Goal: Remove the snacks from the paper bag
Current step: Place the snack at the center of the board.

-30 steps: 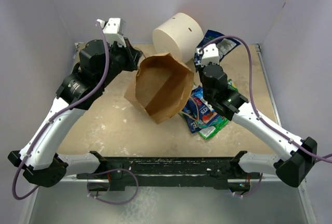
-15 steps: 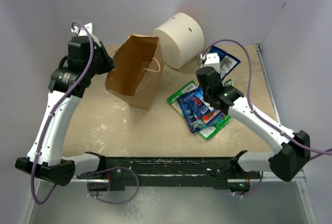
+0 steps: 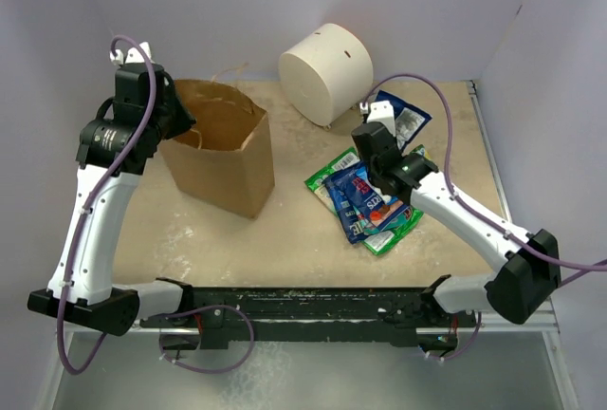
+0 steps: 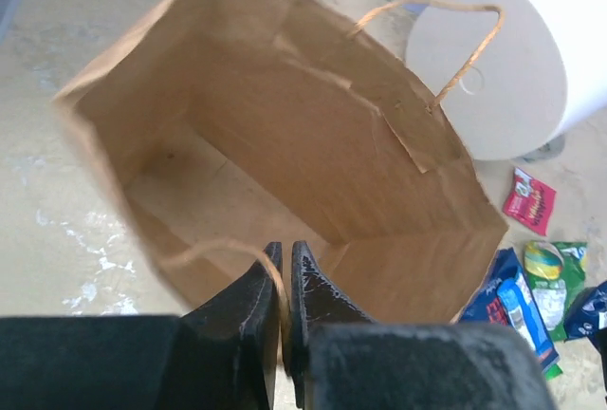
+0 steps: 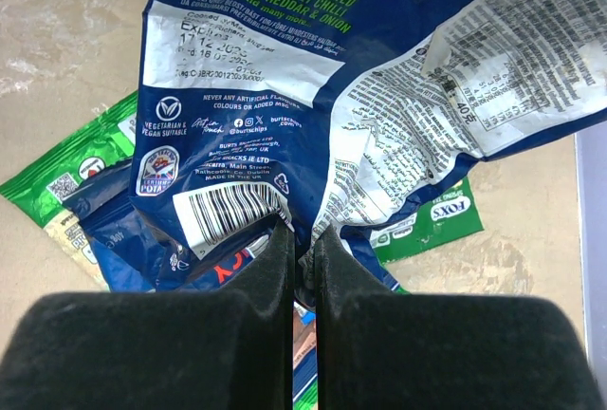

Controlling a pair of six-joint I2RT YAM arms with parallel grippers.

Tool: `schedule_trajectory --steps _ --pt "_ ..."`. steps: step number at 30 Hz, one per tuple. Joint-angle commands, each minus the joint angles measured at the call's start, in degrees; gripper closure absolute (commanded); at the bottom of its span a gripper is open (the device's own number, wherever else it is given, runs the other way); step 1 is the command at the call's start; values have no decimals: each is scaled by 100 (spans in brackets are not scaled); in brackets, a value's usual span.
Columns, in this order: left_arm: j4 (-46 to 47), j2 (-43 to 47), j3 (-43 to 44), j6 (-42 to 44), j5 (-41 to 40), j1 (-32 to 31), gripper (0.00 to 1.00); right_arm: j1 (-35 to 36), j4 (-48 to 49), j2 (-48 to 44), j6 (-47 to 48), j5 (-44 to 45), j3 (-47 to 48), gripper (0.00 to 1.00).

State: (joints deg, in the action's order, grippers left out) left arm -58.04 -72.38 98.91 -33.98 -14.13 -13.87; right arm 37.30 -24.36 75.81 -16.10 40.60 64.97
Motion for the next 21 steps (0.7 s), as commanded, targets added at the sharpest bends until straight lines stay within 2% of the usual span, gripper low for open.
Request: schedule_trajectory --steps 1,3,7,11,18,21 --pt "-59 200 -89 -197 -554 51 85 -120 -422 282 -264 -278 500 100" --pt "-31 269 -195 -258 -594 51 80 -170 -986 565 -507 -374 709 100" --pt "65 431 -463 -331 -577 51 77 -530 -1550 810 -911 -751 823 100" --pt "66 603 -607 -355 -565 51 59 -1148 -1354 655 -951 -1355 536 100" --pt "125 896 -628 -275 -632 51 40 -1855 -869 770 -468 -1265 255 100" --pt "183 1029 -633 -231 -665 51 34 -2121 -814 1079 -366 -1354 303 100"
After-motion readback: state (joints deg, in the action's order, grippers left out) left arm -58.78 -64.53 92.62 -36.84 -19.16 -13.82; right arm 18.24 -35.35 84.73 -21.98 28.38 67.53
